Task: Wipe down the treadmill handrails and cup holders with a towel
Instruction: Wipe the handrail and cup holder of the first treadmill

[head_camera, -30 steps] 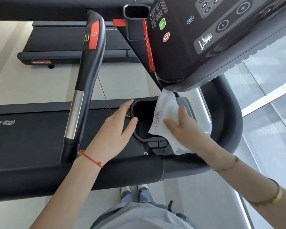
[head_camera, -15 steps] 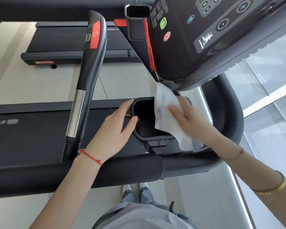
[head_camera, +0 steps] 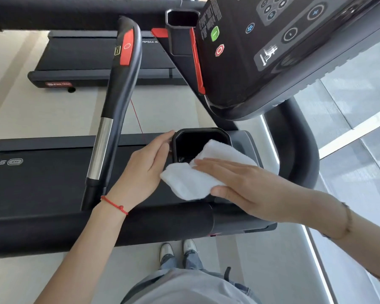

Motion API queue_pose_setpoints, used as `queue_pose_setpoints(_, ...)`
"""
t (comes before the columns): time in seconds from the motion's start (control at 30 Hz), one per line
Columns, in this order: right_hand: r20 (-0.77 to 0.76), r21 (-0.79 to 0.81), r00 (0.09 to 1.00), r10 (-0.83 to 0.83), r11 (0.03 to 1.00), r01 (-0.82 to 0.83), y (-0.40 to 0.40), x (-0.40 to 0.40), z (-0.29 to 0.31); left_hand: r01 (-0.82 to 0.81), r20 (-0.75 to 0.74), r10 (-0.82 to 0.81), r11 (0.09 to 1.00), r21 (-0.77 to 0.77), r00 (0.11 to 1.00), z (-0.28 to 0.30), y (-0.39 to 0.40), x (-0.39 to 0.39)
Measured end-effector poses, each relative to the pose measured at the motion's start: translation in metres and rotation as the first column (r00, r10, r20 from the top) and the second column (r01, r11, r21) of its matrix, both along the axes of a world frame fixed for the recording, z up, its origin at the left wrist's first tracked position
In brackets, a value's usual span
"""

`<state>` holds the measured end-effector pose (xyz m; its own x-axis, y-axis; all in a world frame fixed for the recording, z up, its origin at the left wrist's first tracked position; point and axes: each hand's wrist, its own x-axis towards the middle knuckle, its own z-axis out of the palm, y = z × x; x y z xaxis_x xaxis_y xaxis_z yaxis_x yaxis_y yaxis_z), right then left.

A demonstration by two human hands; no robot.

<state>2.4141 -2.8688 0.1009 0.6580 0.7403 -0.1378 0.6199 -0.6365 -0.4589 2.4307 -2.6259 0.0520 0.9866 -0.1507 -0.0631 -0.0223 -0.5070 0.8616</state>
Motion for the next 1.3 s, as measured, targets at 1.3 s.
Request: queue_pose_setpoints(1.3,-0.115,0.112,0.678,-0.726,0.669,0.735,0.013,0.005,-0.009,-0.005,0.064,0.0,0.997,0.077,0.998,-0.003,-0.003,-0.001)
